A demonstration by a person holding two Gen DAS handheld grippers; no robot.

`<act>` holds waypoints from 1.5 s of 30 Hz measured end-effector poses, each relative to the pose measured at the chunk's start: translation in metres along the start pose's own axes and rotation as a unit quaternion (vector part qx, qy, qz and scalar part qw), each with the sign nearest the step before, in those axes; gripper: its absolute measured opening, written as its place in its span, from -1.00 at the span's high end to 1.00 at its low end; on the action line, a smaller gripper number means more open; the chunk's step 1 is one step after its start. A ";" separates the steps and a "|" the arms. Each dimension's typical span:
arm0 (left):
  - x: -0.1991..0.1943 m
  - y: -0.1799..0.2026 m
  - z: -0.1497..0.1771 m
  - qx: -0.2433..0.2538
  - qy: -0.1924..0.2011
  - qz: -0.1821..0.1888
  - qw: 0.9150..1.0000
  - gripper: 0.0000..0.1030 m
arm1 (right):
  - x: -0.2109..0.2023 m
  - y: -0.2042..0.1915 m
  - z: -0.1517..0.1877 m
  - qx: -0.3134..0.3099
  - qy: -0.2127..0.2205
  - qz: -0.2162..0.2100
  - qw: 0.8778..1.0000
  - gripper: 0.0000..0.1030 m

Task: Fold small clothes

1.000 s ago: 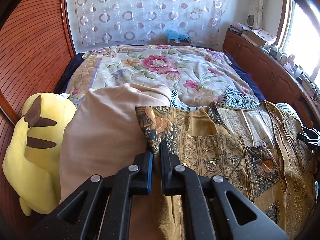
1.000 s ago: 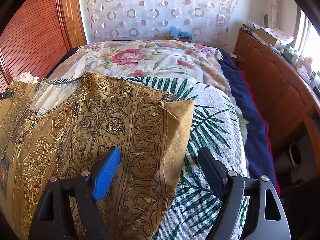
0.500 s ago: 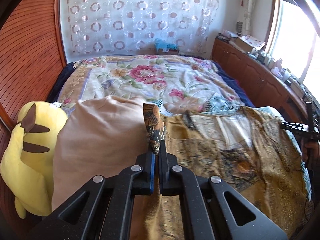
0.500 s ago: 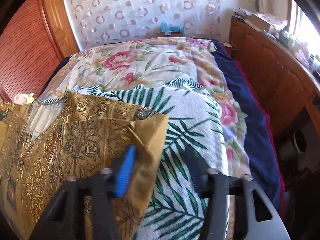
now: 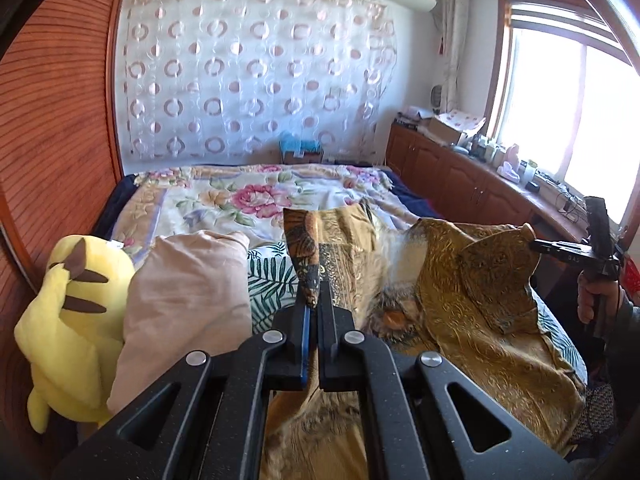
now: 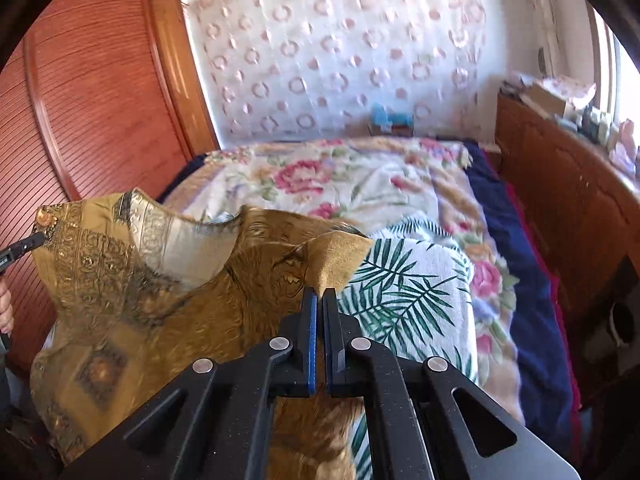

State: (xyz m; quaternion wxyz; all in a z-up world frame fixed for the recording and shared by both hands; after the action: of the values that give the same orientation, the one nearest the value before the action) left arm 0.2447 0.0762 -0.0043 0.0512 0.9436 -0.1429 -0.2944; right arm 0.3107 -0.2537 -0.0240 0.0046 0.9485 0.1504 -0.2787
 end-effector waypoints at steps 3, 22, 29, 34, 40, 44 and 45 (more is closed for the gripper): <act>-0.021 0.000 0.016 -0.002 0.011 -0.004 1.000 0.93 | -0.031 -0.003 0.018 -0.008 0.019 0.001 1.000 0.96; -0.144 -0.016 0.124 -0.055 0.049 -0.023 0.997 0.93 | -0.158 -0.016 0.157 0.011 0.031 0.007 0.999 0.96; -0.158 -0.021 0.152 -0.059 0.030 -0.035 0.997 0.93 | -0.202 -0.014 0.179 -0.008 0.020 0.010 1.000 0.96; -0.157 -0.024 0.162 -0.060 0.012 -0.034 0.998 0.93 | -0.206 -0.015 0.185 -0.025 -0.002 0.023 0.999 0.96; -0.159 -0.020 0.168 -0.058 -0.010 -0.033 0.998 0.92 | -0.208 -0.016 0.195 -0.029 -0.035 0.046 0.998 0.95; -0.169 -0.015 0.159 -0.036 0.008 -0.041 0.998 0.42 | -0.216 -0.008 0.185 -0.025 -0.035 0.072 0.997 0.93; -0.171 -0.014 0.155 -0.029 0.015 -0.045 0.998 0.25 | -0.220 -0.006 0.182 -0.022 -0.031 0.075 0.996 0.92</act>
State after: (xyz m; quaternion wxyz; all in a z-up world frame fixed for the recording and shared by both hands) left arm 0.0253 0.1390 -0.0418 0.0674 0.9516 -0.0908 -0.2858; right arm 0.0368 -0.3266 -0.0608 0.0515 0.9478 0.0845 -0.3030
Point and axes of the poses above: each gripper's, at about its wrist camera, not at the fingertips, and x roughly the way its jaws point, y to its right, z to its underside, the point moved 8 cm from there along x, roughly the way its jaws point, and after that the axes turned 5 degrees about z, right-handed, at the moved point
